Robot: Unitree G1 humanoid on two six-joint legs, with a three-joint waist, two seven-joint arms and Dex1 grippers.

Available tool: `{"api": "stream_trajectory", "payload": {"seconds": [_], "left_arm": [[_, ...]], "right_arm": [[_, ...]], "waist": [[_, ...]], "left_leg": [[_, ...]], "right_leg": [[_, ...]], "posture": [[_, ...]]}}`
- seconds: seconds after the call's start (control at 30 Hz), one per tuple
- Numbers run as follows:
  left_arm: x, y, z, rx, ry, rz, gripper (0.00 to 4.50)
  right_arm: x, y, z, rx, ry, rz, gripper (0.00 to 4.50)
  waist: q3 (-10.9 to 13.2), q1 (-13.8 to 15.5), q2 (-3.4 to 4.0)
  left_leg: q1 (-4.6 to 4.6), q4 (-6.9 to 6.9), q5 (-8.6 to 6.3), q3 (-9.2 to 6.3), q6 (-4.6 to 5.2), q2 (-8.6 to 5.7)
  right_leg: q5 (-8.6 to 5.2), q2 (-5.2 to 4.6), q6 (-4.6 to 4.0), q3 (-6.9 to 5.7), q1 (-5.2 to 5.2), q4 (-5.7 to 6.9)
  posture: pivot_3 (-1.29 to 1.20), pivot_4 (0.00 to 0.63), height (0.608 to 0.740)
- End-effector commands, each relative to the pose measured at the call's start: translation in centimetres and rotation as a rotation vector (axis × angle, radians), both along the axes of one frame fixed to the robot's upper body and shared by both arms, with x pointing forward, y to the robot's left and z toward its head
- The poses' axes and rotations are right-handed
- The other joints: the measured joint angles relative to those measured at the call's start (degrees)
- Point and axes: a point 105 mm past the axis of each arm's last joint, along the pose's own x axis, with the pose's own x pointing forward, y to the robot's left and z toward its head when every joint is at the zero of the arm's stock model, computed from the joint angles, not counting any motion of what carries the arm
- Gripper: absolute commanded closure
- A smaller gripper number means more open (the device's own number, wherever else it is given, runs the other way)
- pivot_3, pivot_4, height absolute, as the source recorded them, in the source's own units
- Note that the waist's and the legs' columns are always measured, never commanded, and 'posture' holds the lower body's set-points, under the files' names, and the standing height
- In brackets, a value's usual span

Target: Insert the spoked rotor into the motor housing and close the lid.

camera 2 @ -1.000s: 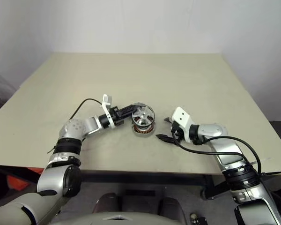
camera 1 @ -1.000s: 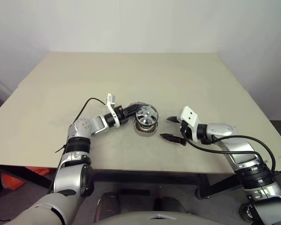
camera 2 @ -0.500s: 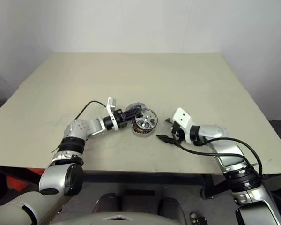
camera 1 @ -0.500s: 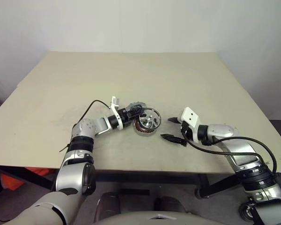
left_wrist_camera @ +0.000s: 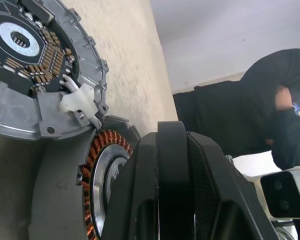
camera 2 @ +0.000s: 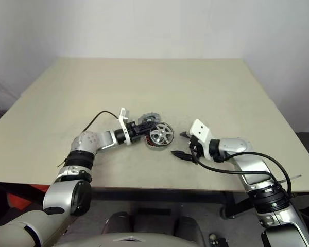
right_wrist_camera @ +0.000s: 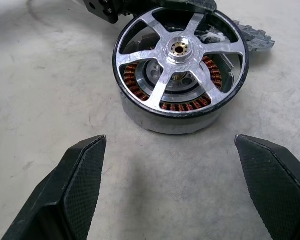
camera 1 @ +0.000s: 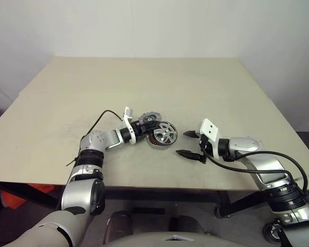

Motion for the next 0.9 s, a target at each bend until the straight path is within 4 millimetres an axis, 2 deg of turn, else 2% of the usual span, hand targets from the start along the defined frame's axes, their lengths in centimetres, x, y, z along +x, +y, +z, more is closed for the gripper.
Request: {"api": "stream_trajectory", "payload": {"seconds": [0.03, 0.8, 0.87, 0.9], "left_arm": [[0.3, 0.1, 1.0, -0.01, -0.047, 0.0, 3.63], [0.7, 1.1, 0.6, 0.016, -0.067, 0.041, 3.63], [1.1, 1.4, 0.4, 0.032, -0.056, 0.066, 3.21], [1.2, 1.5, 0.4, 0.037, -0.052, 0.075, 3.21]], "right_arm": [[0.5, 0.1, 2.1, 0.019, -0.074, 0.004, 0.28], [0.8, -0.1, 2.1, 0.012, -0.083, -0.005, 0.28], [0.9, 0.0, 2.1, 0.012, -0.083, -0.005, 0.28], [0.9, 0.0, 2.1, 0.012, -0.083, -0.005, 0.28]], "waist": [[0.0, 0.0, 0.0], [0.0, 0.0, 0.0], [0.0, -0.1, 0.0], [0.0, -0.1, 0.0]], "left_leg": [[0.0, 0.0, 0.0, 0.0, 0.0, 0.0], [0.0, 0.0, 0.0, 0.0, -0.01, 0.0], [0.0, 0.0, 0.01, 0.0, -0.01, 0.0], [0.0, 0.0, 0.01, 0.0, -0.02, 0.0]], "right_leg": [[0.0, 0.0, 0.0, 0.0, 0.0, 0.0], [0.0, 0.0, 0.0, 0.0, 0.01, 0.0], [0.0, 0.0, 0.0, 0.0, 0.01, 0.0], [0.0, 0.0, 0.01, 0.01, 0.02, 0.01]], "posture": [[0.0, 0.0, 0.74], [0.0, 0.0, 0.74], [0.0, 0.0, 0.74], [0.0, 0.0, 0.74]]}}
